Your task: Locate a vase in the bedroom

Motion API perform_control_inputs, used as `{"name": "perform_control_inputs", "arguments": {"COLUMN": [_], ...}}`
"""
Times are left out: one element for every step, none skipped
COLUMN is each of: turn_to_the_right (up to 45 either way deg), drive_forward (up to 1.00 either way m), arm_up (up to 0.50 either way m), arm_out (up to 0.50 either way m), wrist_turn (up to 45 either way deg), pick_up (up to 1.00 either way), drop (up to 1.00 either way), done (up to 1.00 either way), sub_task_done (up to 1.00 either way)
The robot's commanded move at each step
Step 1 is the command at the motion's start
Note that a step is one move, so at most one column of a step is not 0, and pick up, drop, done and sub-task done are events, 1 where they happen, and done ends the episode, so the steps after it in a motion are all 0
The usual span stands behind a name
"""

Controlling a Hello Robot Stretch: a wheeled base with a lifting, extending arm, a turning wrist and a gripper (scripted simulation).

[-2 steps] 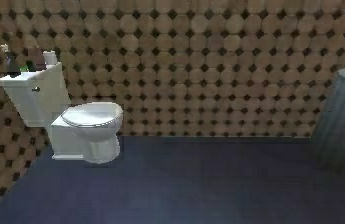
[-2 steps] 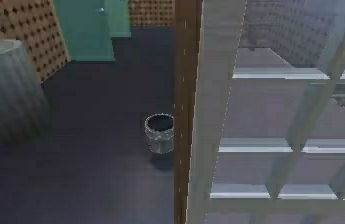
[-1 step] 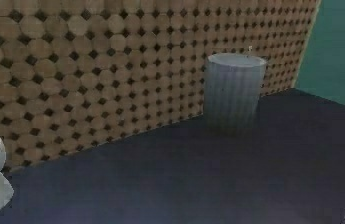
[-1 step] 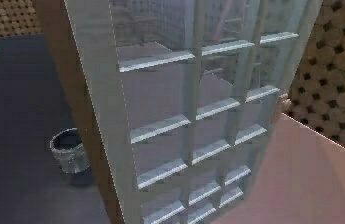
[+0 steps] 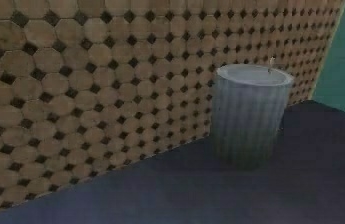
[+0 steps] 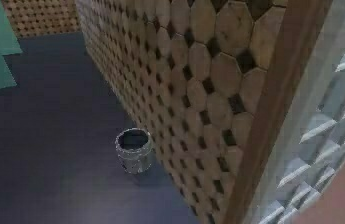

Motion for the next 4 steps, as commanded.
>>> {"name": "perform_control_inputs", "arguments": {"turn_to_the_right": [45.0,3.0,0.0,3.0], "drive_forward": [0.00,0.00,1.00,0.00], "arm_up": [0.00,0.00,0.00,0.00], "arm_out": [0.00,0.00,0.00,0.00], "wrist_turn": [0.0,0.0,0.0,0.0], "pick_up": [0.00,0.00,0.00,0.00], "drop": [0.00,0.00,0.00,0.00], "done": [0.00,0.00,0.00,0.00], "sub_task_done": [0.00,0.00,0.00,0.00]}}
